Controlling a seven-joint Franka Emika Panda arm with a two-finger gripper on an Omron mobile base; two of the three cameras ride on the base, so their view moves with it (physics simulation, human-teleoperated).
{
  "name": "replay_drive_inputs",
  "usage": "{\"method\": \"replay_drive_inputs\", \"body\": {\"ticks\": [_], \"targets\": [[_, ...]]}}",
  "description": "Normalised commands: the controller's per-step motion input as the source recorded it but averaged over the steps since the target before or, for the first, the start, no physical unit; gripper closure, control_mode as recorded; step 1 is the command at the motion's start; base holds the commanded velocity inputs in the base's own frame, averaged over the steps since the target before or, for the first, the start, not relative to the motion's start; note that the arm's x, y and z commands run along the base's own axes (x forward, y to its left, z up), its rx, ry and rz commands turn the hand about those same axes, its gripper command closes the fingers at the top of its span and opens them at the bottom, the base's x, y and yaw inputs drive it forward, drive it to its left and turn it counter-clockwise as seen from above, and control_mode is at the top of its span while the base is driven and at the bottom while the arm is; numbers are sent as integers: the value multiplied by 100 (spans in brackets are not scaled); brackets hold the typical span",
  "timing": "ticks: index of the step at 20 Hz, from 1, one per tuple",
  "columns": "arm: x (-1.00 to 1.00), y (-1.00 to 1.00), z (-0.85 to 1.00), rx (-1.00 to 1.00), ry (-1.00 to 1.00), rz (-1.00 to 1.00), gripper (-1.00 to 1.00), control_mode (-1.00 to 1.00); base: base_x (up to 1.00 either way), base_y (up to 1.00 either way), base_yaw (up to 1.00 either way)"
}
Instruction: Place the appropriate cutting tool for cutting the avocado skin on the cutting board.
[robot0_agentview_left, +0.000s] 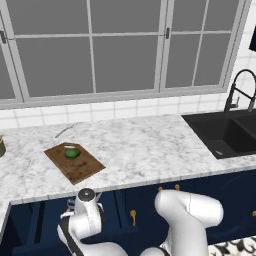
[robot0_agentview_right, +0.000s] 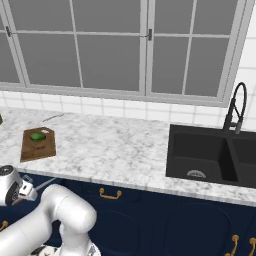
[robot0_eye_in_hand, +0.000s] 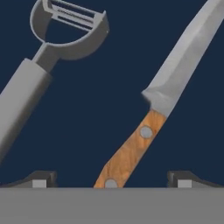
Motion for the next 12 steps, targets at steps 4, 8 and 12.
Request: {"method": "replay_drive_inputs", "body": {"ticks": [4, 8, 12], "targets": [[0, 11, -1, 0, 0, 0, -100, -100, 0, 0, 0], [0, 25, -8, 0, 2, 0, 100, -100, 0, 0, 0], [0, 0, -5, 0, 7, 0, 100, -100, 0, 0, 0]]}}
